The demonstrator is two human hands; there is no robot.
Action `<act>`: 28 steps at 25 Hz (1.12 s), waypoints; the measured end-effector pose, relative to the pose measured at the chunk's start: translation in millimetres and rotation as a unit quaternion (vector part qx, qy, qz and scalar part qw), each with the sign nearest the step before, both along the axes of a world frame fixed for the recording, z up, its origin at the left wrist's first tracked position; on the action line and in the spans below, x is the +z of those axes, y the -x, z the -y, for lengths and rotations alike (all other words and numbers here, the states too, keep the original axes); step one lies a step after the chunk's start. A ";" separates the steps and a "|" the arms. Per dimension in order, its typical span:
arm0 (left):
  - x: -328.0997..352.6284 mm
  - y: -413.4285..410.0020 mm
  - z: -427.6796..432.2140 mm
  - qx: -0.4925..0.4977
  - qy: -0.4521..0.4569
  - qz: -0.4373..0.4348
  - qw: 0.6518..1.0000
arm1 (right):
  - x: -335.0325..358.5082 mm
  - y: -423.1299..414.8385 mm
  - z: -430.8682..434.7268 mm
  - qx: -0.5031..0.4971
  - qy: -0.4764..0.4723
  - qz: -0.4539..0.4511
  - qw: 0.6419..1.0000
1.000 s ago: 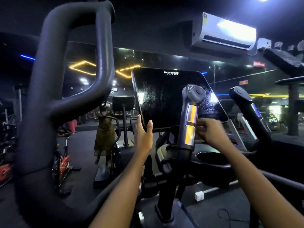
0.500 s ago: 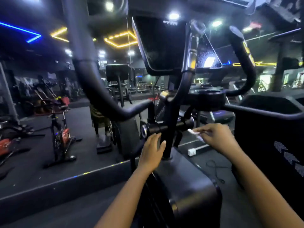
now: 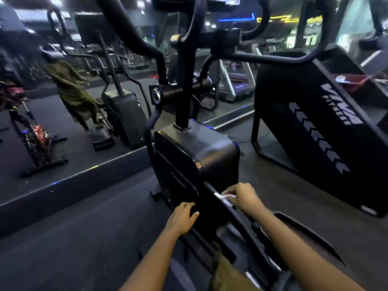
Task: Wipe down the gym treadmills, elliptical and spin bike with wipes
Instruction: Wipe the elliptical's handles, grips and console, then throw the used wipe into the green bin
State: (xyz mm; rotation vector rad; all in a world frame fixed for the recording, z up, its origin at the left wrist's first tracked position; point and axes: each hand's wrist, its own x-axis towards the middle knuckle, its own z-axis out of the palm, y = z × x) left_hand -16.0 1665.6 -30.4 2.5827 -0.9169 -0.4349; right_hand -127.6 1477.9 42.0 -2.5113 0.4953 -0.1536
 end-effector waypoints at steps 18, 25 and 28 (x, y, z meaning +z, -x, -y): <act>-85.1 378.6 110.9 -0.435 -0.088 -0.018 0.896 | -95.8 487.8 -42.1 -0.444 -0.085 -0.105 0.886; -86.0 679.7 109.4 -0.669 -0.114 -0.028 0.734 | -96.1 775.7 -165.9 -0.669 -0.094 -0.068 0.734; -71.1 809.1 99.5 -0.749 -0.124 -0.015 0.650 | -89.3 880.6 -223.8 -0.759 -0.103 -0.050 0.641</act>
